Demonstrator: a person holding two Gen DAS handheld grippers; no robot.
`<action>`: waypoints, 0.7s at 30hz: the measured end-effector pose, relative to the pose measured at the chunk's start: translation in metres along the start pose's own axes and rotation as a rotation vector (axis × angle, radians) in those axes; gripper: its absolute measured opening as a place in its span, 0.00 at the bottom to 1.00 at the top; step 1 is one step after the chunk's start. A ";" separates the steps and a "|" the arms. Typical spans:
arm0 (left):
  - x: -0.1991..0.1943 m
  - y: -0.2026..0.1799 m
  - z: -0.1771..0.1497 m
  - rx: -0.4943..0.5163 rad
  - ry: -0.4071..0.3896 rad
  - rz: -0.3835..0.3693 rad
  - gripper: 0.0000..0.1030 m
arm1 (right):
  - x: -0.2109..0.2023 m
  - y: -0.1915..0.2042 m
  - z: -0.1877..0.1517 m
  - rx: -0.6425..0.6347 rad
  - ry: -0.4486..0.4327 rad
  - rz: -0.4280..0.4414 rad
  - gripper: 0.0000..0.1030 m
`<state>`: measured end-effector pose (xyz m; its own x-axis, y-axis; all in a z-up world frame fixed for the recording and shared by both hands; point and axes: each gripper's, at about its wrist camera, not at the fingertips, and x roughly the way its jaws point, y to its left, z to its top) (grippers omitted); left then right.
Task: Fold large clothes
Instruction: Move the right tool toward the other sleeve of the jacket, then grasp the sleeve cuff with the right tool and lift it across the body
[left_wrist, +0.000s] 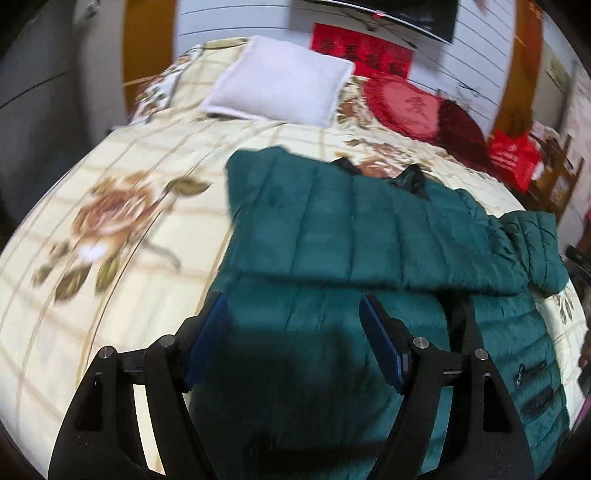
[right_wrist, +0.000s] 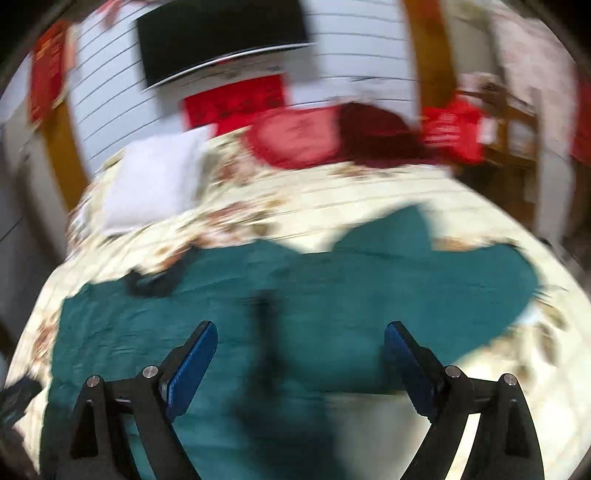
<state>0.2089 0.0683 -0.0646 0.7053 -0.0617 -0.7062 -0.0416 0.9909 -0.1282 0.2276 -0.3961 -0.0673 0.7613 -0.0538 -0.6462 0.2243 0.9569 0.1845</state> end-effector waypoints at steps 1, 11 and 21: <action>0.000 0.000 -0.005 -0.008 -0.004 0.003 0.72 | -0.002 -0.037 0.000 0.053 0.011 -0.036 0.88; 0.021 -0.007 -0.018 -0.030 0.052 0.025 0.72 | 0.049 -0.248 -0.011 0.402 0.083 -0.093 0.87; 0.022 -0.019 -0.018 0.018 0.042 0.033 0.72 | 0.101 -0.248 0.019 0.368 0.075 0.098 0.67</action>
<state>0.2124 0.0457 -0.0903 0.6737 -0.0340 -0.7382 -0.0510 0.9944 -0.0924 0.2608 -0.6445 -0.1640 0.7464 0.0672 -0.6621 0.3662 0.7892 0.4930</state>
